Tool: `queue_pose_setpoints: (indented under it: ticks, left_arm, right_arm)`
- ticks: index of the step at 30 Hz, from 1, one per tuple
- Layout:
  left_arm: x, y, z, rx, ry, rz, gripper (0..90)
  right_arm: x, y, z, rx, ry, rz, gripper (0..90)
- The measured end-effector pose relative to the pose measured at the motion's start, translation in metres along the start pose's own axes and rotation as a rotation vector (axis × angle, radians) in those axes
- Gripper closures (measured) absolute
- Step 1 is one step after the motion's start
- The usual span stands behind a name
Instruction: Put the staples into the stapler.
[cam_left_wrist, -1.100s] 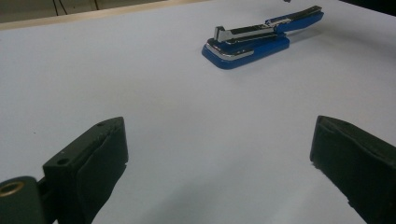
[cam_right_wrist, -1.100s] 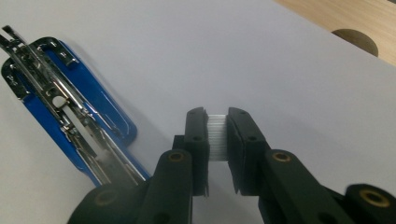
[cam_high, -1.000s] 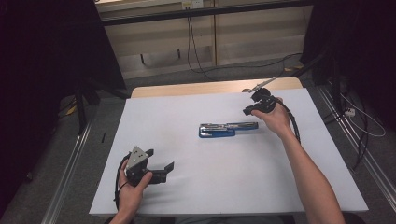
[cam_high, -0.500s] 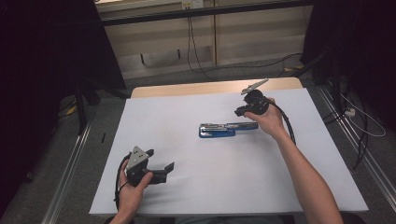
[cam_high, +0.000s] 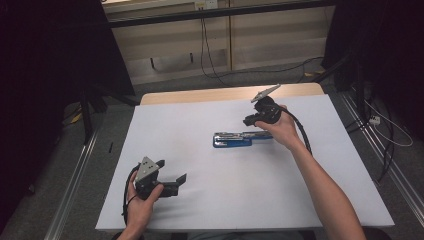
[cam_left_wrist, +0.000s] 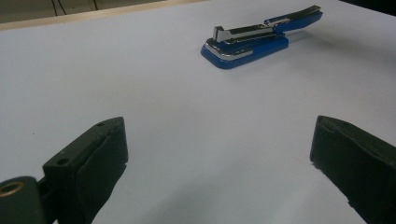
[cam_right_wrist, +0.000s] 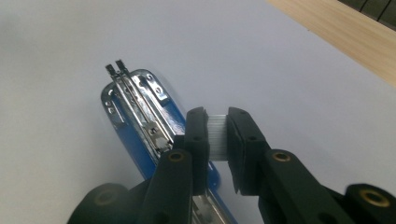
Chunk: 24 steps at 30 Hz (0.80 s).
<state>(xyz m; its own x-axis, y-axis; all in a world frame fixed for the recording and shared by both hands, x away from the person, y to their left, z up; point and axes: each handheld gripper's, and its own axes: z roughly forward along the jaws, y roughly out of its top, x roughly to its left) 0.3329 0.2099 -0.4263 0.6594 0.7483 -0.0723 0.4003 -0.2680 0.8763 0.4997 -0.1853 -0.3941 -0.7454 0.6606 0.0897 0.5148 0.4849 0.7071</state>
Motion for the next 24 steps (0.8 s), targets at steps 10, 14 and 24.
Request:
queue_pose_setpoints:
  ticks: [10, 14, 24]
  left_arm:
    - [0.000, 0.000, 0.000, -0.003, 0.002, -0.006, 4.4]
    - [0.000, 0.000, 0.000, -0.006, 0.003, -0.007, 4.0]
    - [0.000, 0.000, 0.000, -0.001, 0.000, -0.001, 4.0]
  right_arm:
    - [0.010, 0.007, 0.005, -0.004, 0.036, -0.031, 79.4]
    - [0.014, 0.010, 0.006, 0.004, 0.052, -0.041, 79.4]
    - [0.024, 0.016, 0.012, -0.002, 0.093, -0.069, 79.4]
